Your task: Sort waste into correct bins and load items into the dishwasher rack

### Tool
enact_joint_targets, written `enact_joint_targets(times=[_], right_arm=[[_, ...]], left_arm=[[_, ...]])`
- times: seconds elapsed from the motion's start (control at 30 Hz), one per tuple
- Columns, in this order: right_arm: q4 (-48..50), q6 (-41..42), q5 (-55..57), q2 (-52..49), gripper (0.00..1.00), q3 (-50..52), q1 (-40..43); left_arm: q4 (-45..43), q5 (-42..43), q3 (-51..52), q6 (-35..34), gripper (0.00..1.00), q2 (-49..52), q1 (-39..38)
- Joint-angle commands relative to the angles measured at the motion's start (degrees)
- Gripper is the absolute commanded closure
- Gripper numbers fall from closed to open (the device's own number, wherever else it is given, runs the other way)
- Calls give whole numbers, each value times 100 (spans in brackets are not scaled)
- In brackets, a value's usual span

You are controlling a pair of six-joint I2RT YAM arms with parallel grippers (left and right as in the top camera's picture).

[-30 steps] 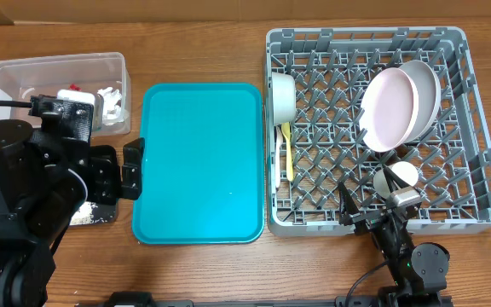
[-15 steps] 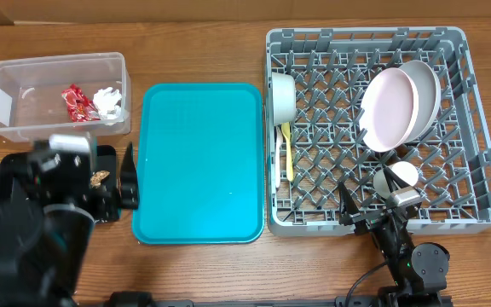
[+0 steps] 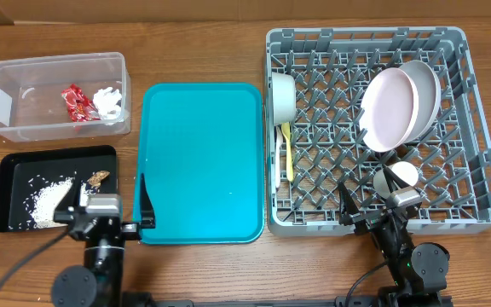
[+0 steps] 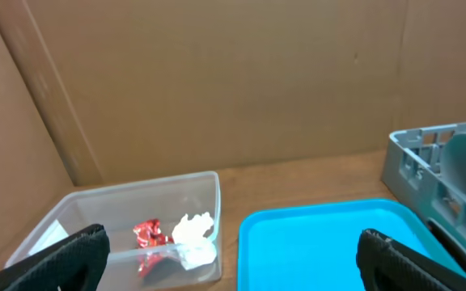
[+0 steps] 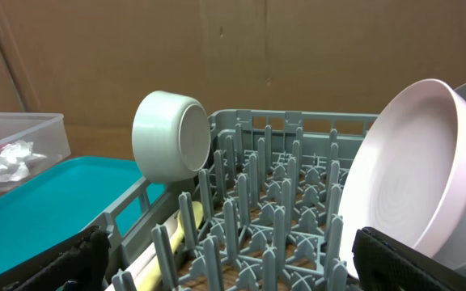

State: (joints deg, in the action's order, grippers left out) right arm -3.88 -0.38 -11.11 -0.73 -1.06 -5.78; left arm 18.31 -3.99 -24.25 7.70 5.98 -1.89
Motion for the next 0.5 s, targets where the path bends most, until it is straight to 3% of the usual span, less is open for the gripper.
enact_joint_targets(times=[0.0,0.3,0.47], right_arm=[[39,22,42,57,0,61,-48],[39,20,42,57,0,61,-48],[39,22,42,57,0,61,-48]], left_arm=[[-367,-114,651,90,0,-566,-28],[-2577,-98,2286,87,0,-579,-26],[-2249,-234,2400,92,0,-579,-26]])
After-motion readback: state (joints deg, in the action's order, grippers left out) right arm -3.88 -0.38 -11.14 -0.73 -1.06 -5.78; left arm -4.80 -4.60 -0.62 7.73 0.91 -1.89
